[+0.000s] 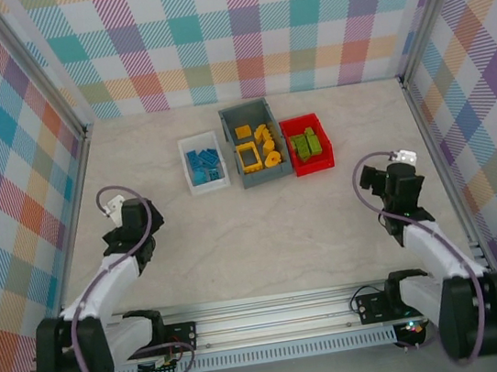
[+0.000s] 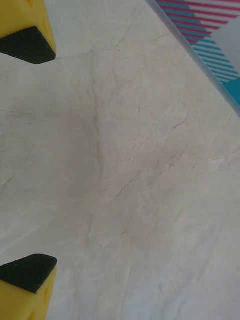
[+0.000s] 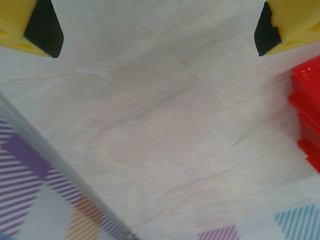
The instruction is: Sort the legos into containers by color
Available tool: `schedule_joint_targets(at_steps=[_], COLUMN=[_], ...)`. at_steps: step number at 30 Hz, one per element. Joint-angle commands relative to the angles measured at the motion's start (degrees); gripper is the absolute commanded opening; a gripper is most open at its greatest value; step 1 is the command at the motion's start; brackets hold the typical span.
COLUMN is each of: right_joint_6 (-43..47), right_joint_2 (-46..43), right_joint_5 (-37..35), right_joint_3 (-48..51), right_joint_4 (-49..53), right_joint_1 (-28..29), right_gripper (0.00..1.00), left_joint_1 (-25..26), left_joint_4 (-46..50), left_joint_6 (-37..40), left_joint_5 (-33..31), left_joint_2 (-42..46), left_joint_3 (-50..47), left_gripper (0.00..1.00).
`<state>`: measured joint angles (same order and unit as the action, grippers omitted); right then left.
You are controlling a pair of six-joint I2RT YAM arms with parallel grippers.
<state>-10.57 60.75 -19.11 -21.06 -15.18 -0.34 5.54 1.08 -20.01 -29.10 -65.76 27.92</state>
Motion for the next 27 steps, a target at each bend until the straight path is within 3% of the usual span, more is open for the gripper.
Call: schedule_joint_targets(at_steps=[1,8,12,15,18,19,22,27], right_joint_6=[2.1,5.6,7.8,8.9,8.4,8.1,8.0,8.7], right_joint_2=[9.1,21.5,26.1,25.6,25.9,26.2,26.4,26.6], right_joint_5=[8.1,13.5,18.3,20.3,18.8,18.2,16.9,16.0], right_joint_3=[-1.3,-1.3,3.2,3.0,1.0,-0.3,-1.7,-2.1], right_joint_4=[-16.8,-28.7,-41.8,-40.4,-36.9,-35.1,-32.4,-31.8], right_joint_1=[-0.3,-0.6,-0.3,-0.2,-0.2,-0.2,0.3,0.9], right_gripper=[1.00,1.00,1.00,1.00,1.00,1.00,1.00,1.00], left_joint_1=[-2.9,-4.4,-3.8,0.7,2.8,2.3,-0.8,-0.7], left_joint_4=[-15.5,-29.2,-30.9,-44.5,-55.7,-49.1,-48.9,-48.7], left_joint_6=[7.3,12.4,14.6,19.1,23.1,21.7,19.4,19.4], left_joint_5=[6.3,11.3,13.9,10.3,12.7,13.2,16.0,15.9], left_joint_2=[-8.2,-20.6,-20.9,-21.2,-24.6,-23.1,-23.8,-23.7], left_joint_3=[2.0,4.0,3.6,-3.2,-7.3,-5.5,-4.9,-4.8], left_gripper=[1.00,1.00,1.00,1.00,1.00,1.00,1.00,1.00])
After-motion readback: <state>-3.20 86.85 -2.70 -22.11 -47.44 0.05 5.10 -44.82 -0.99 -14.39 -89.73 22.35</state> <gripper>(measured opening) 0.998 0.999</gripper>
